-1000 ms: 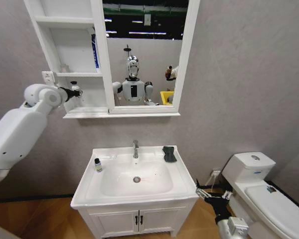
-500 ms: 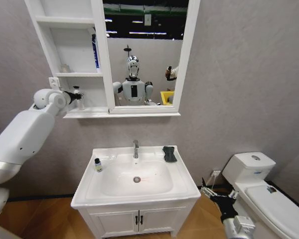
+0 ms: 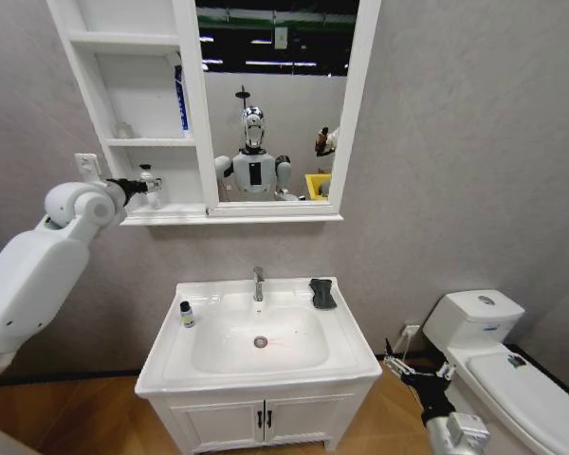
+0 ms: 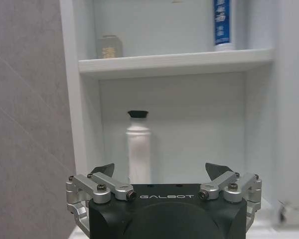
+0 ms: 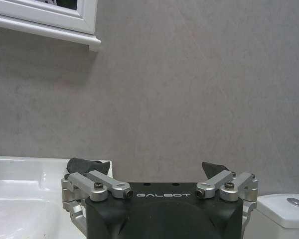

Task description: Move facial cleanser and shampoo from washbasin to cabinet, then wipe washbasin with towel.

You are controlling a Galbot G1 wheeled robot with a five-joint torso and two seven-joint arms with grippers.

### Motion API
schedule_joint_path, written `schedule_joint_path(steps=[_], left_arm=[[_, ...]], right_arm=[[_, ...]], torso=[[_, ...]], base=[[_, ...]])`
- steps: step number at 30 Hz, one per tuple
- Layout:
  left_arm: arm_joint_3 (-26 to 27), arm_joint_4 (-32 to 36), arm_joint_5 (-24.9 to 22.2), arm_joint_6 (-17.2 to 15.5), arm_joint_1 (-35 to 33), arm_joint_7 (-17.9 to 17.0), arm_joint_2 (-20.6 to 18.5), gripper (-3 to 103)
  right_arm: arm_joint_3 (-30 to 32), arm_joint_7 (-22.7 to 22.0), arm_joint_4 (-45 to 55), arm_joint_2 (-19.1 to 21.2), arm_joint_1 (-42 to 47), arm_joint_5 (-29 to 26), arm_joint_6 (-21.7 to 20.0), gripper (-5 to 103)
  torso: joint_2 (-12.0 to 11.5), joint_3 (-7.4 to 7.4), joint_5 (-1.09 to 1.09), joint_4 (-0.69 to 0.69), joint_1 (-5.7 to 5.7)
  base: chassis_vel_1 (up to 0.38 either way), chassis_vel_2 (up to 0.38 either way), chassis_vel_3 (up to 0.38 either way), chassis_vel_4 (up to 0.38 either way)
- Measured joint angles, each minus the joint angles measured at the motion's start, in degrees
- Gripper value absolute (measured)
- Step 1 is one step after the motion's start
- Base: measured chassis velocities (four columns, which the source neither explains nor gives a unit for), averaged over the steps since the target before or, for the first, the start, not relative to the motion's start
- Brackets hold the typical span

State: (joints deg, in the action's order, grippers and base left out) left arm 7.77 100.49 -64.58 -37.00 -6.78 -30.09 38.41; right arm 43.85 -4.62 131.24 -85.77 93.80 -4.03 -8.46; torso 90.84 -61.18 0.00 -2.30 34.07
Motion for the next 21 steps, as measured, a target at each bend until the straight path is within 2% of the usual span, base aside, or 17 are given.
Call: schedule_joint_path(steps=[2, 3, 4, 5, 6, 7, 9, 10, 13, 14, 16, 17, 21], left_arm=[[5.7, 9.7, 1.1, 0.2, -10.1, -3.0, -0.7, 100], [8.9, 13.2, 4.1, 0.6, -16.4, -3.1, -0.5, 100], [8.9, 13.2, 4.1, 0.6, -16.4, -3.1, -0.5, 100], [11.5, 15.4, 8.1, 1.5, -23.2, -2.2, 0.2, 100], [13.6, 16.6, 12.1, 2.5, -28.6, -0.9, 1.3, 100], [13.6, 16.6, 12.1, 2.5, -28.6, -0.9, 1.3, 100], [17.1, 16.9, 25.7, 9.1, -43.6, 3.1, 7.2, 100], [17.1, 16.9, 25.7, 9.1, -43.6, 3.1, 7.2, 100], [18.3, 13.0, 37.5, 17.4, -52.8, 7.0, 17.1, 100], [18.3, 13.0, 37.5, 17.4, -52.8, 7.0, 17.1, 100], [17.6, 8.6, 43.0, 21.3, -54.7, 8.9, 22.5, 100], [17.2, 6.3, 44.9, 22.1, -54.8, 9.7, 24.4, 100], [16.4, 1.6, 46.9, 23.2, -54.4, 11.1, 27.1, 100]], right_arm=[[-0.3, 0.0, -0.1, 0.0, 0.1, 0.0, 0.0, 100], [-0.3, 0.0, -0.3, 0.0, 0.1, 0.1, 0.1, 100], [-0.3, 0.0, -0.3, 0.0, 0.1, 0.1, 0.1, 100], [-0.3, 0.0, -0.5, 0.0, 0.3, 0.1, 0.1, 100], [-0.3, 0.1, -0.6, 0.0, 0.4, 0.2, 0.2, 100], [-0.3, 0.1, -0.6, 0.0, 0.4, 0.2, 0.2, 100], [-0.2, 0.3, -0.8, 0.3, 0.4, 0.2, 0.2, 100], [-0.2, 0.3, -0.8, 0.3, 0.4, 0.2, 0.2, 100], [-0.2, 0.3, -1.1, 0.7, 0.3, 0.4, 0.1, 100], [-0.2, 0.3, -1.1, 0.7, 0.3, 0.4, 0.1, 100], [-0.3, 0.4, -1.1, 0.9, -0.1, 0.8, -0.1, 100], [-0.3, 0.4, -1.0, 0.9, -0.3, 0.9, -0.4, 100], [-0.3, 0.4, -0.5, 1.0, -0.5, 0.9, -1.1, 100]], torso=[[0.0, 0.01, 0.03, -0.02, -0.01], [0.0, 0.02, 0.05, -0.01, -0.01], [0.0, 0.02, 0.05, -0.01, -0.01], [0.0, 0.01, 0.01, 0.04, -0.02], [0.0, 0.01, -0.03, 0.03, -0.02], [0.0, 0.01, -0.03, 0.03, -0.02], [0.0, 0.00, 0.00, 0.03, -0.01], [0.0, 0.00, 0.00, 0.03, -0.01], [0.0, 0.00, -0.02, 0.02, -0.02], [0.0, 0.00, -0.02, 0.02, -0.02], [0.0, 0.00, 0.03, 0.00, -0.02], [0.0, 0.00, 0.02, -0.01, -0.01], [0.0, 0.00, 0.02, 0.00, 0.00]], base=[[0.000, 0.000, 0.000, 0.000], [0.000, 0.000, 0.000, 0.000], [0.000, 0.000, 0.000, 0.000], [0.000, 0.000, 0.000, 0.000], [0.000, 0.000, 0.000, 0.000], [0.000, 0.000, 0.000, 0.000], [0.000, 0.000, 0.000, 0.000], [0.000, 0.000, 0.000, 0.000], [0.000, 0.000, 0.000, 0.000], [0.000, 0.000, 0.000, 0.000], [0.000, 0.000, 0.000, 0.000], [0.000, 0.000, 0.000, 0.000], [0.000, 0.000, 0.000, 0.000]])
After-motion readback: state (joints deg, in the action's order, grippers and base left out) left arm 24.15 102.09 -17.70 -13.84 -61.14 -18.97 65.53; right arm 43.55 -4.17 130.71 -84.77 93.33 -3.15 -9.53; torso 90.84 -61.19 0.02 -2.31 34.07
